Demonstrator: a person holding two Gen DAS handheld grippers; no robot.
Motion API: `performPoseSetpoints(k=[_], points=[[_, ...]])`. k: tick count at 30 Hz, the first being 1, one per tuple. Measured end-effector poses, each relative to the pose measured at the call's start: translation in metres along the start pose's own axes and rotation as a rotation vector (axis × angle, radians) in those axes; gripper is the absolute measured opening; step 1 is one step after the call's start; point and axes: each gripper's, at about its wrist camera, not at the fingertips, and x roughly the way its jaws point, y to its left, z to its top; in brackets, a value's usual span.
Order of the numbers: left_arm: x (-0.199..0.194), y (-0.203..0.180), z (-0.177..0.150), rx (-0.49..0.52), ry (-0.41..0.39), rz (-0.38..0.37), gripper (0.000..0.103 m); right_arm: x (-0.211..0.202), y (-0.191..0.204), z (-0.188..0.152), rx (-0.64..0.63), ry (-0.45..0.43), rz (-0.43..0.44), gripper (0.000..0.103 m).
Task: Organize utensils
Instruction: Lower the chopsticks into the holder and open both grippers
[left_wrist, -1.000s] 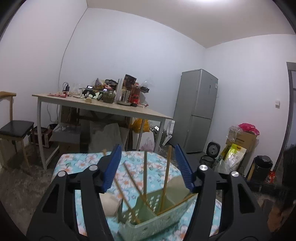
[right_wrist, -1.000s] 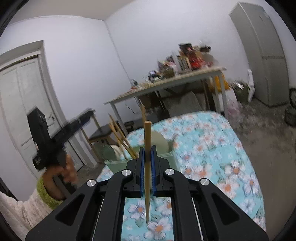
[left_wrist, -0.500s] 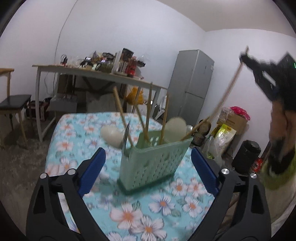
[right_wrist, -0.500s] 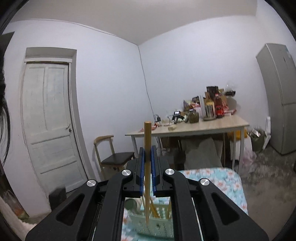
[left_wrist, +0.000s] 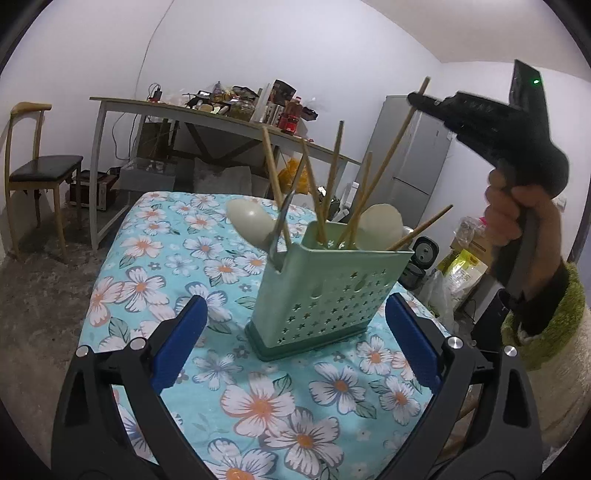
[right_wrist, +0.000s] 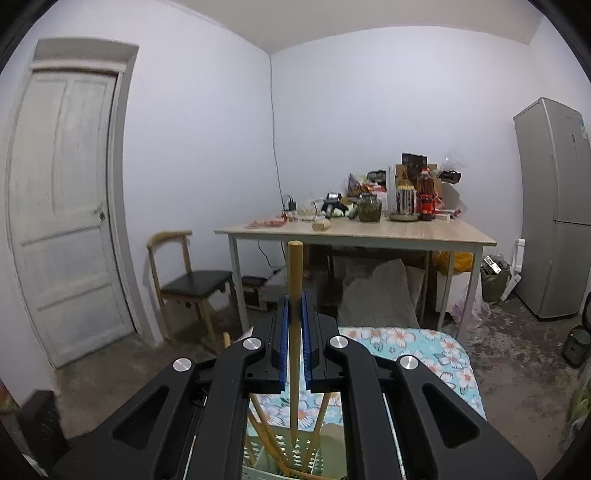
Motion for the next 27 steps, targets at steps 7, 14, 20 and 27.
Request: performPoseSetpoints(k=[7,14,20,27], points=[[0.003,0.009,-0.005,-0.041,0.018,0.009,0.093,0.034,0.009,-0.032,-0.056,0.116,-0.052,0.007],[0.001,0.005,-0.006,-0.027,0.013,0.021,0.093,0.018,0.006,-0.034,-0.022,0.114,-0.044,0.033],[-0.003,-0.003,-0.004,-0.013,0.017,0.030,0.093,-0.015,0.004,-0.028,0.003,0.074,-0.045,0.039],[-0.003,-0.012,-0.001,-0.009,0.083,0.050,0.093,-0.062,-0.002,-0.043,0.067,0.076,-0.058,0.056]])
